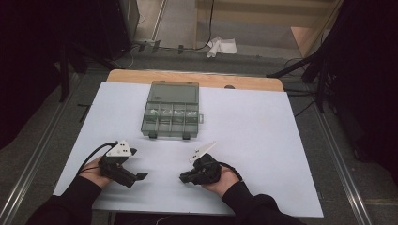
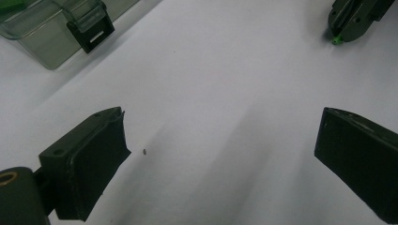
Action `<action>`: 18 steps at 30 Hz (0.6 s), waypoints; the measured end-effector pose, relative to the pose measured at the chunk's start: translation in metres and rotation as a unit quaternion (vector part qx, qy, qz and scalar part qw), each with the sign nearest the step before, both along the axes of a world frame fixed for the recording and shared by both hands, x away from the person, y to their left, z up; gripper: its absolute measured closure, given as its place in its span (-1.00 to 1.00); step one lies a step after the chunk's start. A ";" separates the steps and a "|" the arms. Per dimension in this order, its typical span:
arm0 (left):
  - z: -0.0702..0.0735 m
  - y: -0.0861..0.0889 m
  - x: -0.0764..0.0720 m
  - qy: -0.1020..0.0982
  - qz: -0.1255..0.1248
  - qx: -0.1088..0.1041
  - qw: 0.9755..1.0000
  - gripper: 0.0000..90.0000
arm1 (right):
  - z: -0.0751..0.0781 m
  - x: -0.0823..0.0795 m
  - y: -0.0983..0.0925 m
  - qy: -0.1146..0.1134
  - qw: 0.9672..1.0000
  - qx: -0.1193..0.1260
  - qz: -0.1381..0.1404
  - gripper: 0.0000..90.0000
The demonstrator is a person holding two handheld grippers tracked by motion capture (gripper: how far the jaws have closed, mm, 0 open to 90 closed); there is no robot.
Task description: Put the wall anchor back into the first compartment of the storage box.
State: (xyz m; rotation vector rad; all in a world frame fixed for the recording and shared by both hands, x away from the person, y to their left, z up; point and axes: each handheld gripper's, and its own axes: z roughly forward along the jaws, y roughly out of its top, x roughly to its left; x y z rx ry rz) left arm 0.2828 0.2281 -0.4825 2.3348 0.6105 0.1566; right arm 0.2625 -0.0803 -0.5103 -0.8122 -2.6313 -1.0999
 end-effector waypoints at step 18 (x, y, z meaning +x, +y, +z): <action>0.000 0.000 0.000 0.000 -0.001 0.000 1.000 -0.96 | 0.013 0.011 -0.001 0.005 0.999 0.023 -0.024 0.89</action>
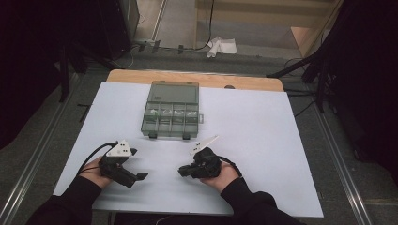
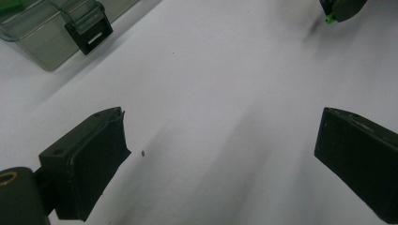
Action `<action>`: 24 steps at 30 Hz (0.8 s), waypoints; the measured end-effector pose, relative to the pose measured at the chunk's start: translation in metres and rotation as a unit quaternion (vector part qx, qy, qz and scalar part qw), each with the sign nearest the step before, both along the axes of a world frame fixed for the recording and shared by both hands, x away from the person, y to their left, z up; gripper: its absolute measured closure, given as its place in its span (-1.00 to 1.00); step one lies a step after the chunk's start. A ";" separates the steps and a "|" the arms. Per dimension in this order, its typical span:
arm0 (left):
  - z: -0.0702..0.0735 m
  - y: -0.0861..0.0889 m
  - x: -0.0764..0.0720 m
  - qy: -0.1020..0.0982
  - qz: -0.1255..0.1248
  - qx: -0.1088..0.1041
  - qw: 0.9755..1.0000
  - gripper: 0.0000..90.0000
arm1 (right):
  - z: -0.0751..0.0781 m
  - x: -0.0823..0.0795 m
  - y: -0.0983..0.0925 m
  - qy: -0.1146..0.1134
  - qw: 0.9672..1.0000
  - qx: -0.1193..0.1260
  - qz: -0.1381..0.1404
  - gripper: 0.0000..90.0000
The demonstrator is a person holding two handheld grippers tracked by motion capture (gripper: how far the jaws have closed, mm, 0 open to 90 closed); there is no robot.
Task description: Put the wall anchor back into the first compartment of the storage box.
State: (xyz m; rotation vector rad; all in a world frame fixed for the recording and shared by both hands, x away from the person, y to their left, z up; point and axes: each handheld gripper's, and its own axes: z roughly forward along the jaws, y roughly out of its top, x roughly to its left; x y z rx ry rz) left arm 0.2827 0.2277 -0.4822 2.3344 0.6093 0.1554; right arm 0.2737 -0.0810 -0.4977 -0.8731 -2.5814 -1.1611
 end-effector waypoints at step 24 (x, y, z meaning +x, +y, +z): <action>0.003 0.003 0.001 -0.006 0.001 -0.018 1.000 -0.96 | 0.009 0.024 -0.001 0.013 0.999 0.014 -0.041 0.90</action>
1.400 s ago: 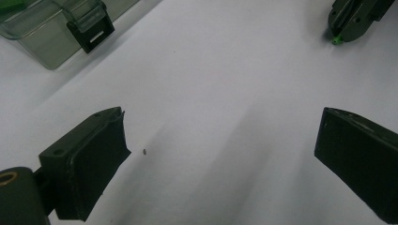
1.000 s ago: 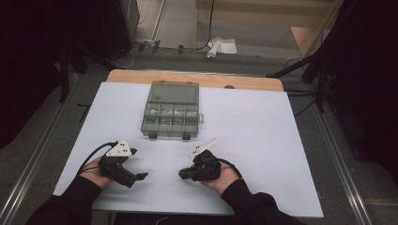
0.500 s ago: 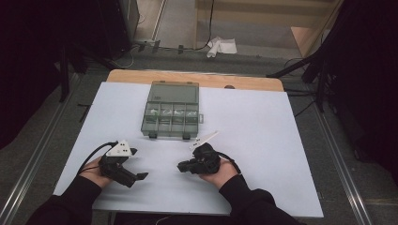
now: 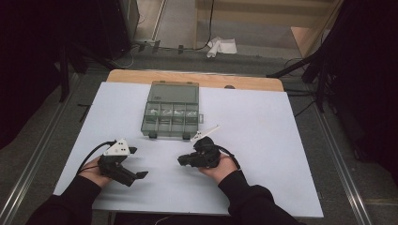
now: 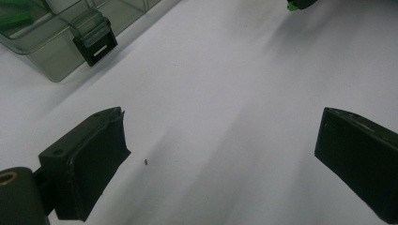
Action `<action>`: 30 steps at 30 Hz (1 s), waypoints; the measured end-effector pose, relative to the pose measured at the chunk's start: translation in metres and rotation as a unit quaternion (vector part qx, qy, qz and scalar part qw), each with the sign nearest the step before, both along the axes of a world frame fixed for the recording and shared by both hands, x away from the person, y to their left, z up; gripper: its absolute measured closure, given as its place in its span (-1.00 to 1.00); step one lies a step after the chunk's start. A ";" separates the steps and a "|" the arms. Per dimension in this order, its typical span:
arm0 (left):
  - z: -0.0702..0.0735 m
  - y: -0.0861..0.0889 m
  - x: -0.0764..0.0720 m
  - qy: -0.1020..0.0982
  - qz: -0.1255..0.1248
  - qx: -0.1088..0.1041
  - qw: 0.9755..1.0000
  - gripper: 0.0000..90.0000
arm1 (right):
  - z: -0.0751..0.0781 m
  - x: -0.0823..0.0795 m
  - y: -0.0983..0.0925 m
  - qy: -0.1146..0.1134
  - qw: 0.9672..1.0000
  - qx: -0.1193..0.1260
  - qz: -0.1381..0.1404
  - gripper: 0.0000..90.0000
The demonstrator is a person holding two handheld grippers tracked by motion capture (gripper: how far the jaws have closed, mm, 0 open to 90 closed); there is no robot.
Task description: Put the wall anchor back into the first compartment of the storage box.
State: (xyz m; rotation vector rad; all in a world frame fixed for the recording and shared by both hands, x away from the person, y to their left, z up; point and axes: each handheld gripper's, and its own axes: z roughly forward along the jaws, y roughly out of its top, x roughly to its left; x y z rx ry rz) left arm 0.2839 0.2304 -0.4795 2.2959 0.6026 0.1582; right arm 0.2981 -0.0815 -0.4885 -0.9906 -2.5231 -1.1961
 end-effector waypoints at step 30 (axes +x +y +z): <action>-0.002 0.000 0.001 0.004 0.002 0.005 1.000 -0.96 | 0.013 0.028 0.009 -0.003 1.000 0.011 -0.023 0.90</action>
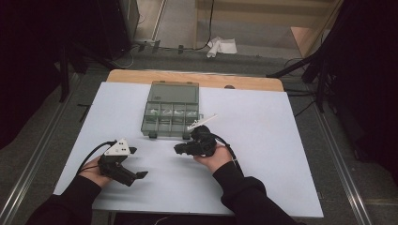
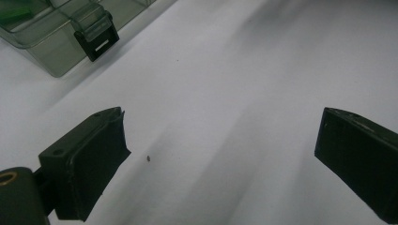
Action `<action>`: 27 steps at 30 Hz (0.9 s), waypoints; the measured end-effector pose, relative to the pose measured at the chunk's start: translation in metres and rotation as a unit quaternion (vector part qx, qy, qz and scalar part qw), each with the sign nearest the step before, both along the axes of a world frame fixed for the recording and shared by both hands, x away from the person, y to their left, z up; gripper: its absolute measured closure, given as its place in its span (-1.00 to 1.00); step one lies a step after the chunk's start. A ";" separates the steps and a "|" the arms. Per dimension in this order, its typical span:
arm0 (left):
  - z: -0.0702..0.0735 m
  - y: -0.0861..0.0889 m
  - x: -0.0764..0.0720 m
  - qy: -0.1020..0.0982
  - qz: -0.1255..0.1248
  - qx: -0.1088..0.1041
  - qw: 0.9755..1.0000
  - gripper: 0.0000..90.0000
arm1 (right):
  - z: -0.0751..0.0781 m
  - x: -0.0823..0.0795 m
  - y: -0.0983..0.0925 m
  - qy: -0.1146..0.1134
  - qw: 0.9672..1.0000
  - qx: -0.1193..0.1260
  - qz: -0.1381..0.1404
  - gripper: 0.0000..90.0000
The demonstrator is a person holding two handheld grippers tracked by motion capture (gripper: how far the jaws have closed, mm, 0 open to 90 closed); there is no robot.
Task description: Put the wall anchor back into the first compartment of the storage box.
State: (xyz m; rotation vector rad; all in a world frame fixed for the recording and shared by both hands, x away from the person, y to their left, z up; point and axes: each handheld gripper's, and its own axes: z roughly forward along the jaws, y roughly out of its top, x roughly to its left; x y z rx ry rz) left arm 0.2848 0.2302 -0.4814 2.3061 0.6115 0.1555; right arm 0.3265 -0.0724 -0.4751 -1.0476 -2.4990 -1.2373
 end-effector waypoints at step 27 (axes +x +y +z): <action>0.001 0.001 0.000 0.001 0.001 0.005 1.000 -0.96 | 0.013 0.040 0.028 -0.001 1.000 0.019 -0.021 0.90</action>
